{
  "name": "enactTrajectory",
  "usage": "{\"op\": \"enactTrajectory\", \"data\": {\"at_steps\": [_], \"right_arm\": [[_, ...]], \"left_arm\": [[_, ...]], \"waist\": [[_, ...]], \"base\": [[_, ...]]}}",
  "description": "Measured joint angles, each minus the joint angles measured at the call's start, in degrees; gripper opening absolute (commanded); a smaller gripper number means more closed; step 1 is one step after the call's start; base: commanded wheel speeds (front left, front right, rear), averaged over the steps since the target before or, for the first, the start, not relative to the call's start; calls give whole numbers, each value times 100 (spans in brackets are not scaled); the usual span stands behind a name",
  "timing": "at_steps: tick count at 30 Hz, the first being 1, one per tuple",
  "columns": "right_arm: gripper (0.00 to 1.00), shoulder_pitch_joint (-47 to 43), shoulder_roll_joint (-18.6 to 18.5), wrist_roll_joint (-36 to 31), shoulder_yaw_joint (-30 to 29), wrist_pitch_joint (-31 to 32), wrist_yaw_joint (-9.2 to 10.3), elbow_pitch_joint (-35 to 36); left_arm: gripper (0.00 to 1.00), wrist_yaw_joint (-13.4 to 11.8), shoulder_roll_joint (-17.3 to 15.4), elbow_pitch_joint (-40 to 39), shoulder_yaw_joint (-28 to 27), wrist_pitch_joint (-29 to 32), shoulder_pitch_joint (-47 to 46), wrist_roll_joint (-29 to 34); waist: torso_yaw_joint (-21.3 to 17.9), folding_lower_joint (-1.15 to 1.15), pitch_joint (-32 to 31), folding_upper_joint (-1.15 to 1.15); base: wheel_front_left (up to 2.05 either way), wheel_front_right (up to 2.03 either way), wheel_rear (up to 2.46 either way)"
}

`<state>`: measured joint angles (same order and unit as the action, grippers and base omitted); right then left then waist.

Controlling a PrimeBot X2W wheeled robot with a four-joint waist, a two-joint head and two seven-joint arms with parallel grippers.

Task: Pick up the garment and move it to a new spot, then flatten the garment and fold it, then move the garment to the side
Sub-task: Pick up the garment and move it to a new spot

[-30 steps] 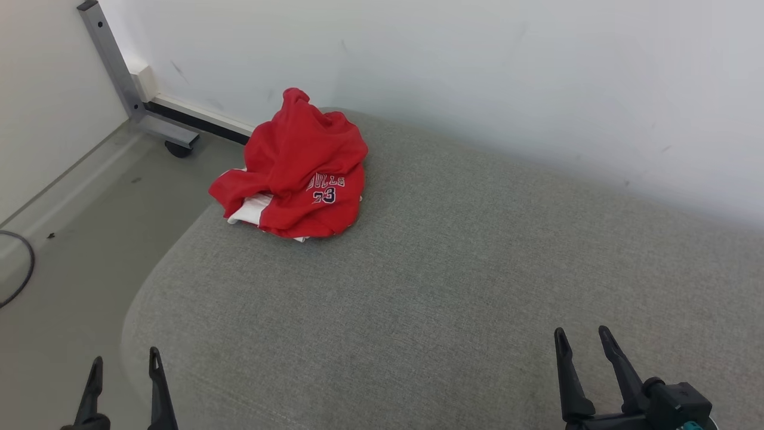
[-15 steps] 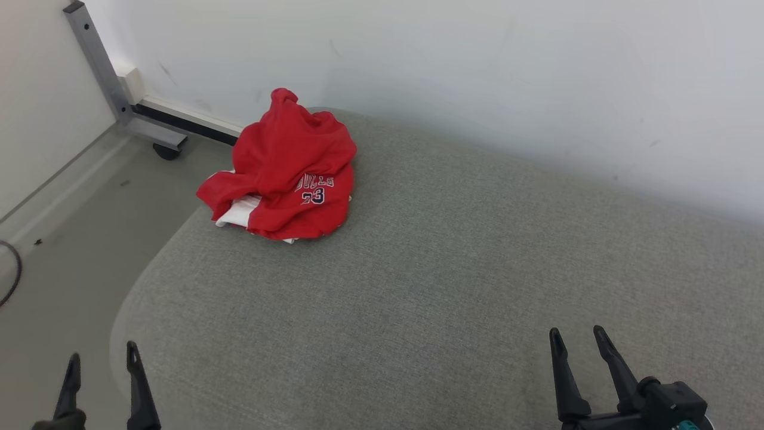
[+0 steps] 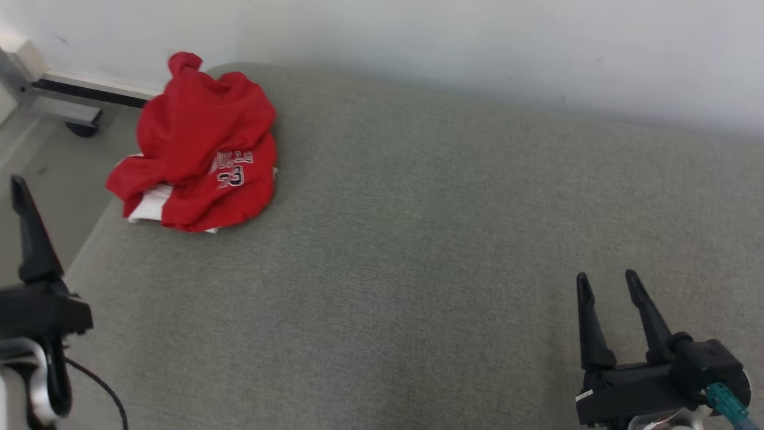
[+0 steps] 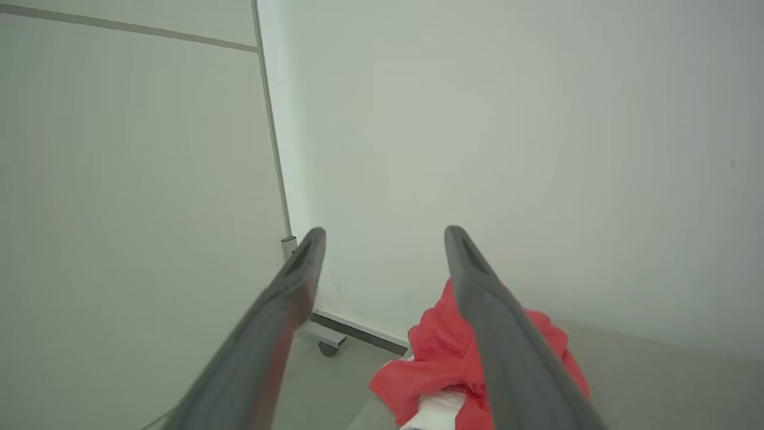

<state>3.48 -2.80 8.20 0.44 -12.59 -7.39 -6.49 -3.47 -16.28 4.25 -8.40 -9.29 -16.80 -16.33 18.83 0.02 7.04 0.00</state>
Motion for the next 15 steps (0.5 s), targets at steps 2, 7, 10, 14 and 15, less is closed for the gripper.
{"op": "enactTrajectory", "data": {"at_steps": [2, 7, 10, 14, 15], "right_arm": [[100, 68, -10, -75, -158, -7, 0, 135], [100, 177, -20, -169, -432, -55, 0, 301], [100, 303, -31, -174, -497, -87, 0, 378], [100, 396, -31, -176, -593, -113, 0, 472], [100, 415, -31, -176, -623, -114, 0, 492]], "left_arm": [[100, -8, -163, -24, -75, 70, -455, -34], [100, -10, -361, 132, -115, 235, -1233, -97], [100, 12, -503, 431, -153, 297, -1589, -160], [100, 80, -803, 839, -191, 505, -1935, -167], [100, 108, -883, 931, -201, 564, -2013, -171]], "waist": [[-214, 0, 290, 0], [-571, 1, 810, 1], [-799, 1, 1087, 1], [-1105, 1, 1402, 1], [-1173, 0, 1475, 1]], "base": [[0, 0, 0], [0, 0, 0], [0, 0, 0], [0, 0, 0], [0, 0, 0]]}}
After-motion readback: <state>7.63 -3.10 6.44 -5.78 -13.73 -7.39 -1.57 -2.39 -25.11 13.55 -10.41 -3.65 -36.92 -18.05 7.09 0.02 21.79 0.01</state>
